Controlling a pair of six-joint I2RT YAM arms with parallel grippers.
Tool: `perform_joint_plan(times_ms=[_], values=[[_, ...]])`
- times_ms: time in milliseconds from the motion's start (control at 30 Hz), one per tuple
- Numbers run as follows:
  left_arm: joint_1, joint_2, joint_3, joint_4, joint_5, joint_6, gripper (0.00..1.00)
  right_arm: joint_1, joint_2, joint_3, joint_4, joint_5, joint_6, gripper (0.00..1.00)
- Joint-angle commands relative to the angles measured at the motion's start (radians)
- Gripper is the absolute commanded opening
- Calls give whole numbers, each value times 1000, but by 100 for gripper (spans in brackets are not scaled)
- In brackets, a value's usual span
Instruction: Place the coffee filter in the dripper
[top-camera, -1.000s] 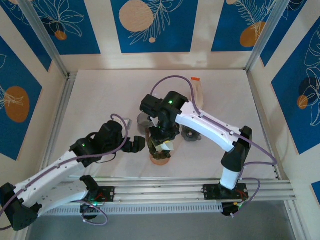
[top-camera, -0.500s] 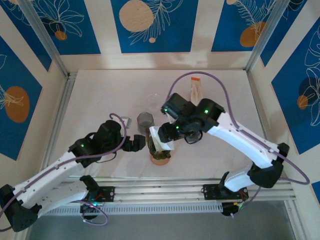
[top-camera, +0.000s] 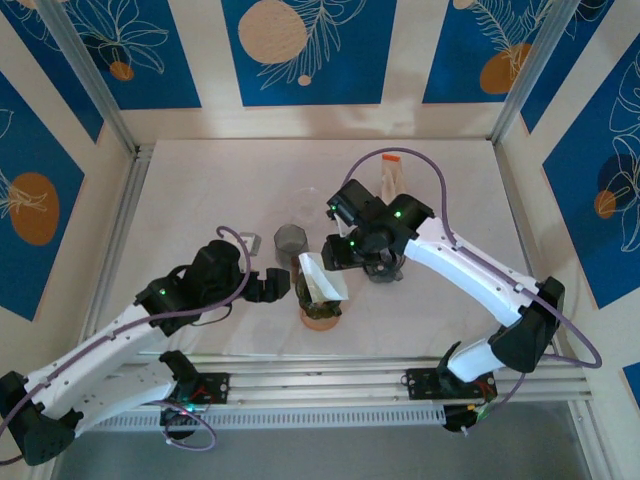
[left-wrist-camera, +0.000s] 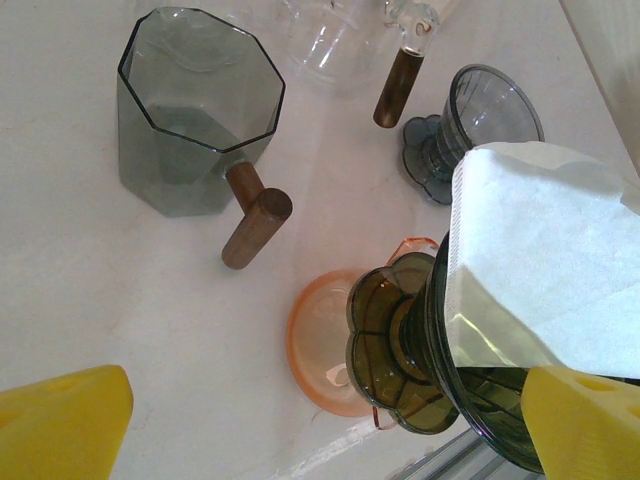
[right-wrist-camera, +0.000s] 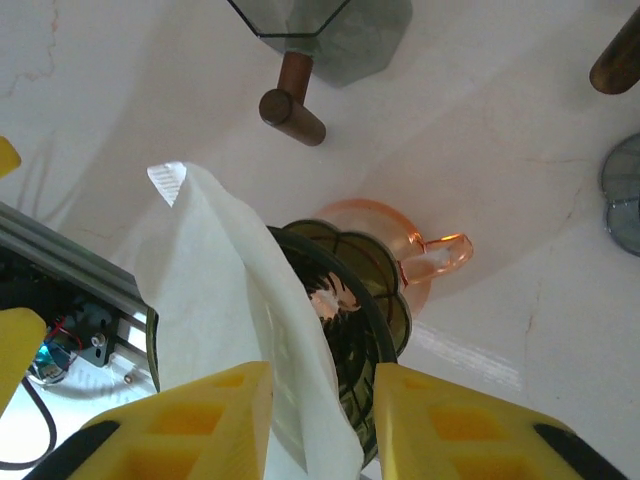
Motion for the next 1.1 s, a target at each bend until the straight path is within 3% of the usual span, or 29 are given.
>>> perform_joint_plan(times_ms=[0, 333, 533, 700, 1067], values=[[16, -16, 23, -20, -14, -7, 100, 2, 9, -11, 5, -40, -15, 28], [17, -19, 33, -20, -8, -9, 100, 39, 9, -18, 0, -26, -19, 15], [17, -17, 50, -17, 13, -12, 100, 106, 34, 28, -70, 127, -42, 0], [23, -7, 68, -3, 50, -21, 100, 172, 67, 48, -125, 278, -54, 0], [31, 74, 54, 67, 129, -25, 100, 270, 152, 106, -191, 432, -62, 0]])
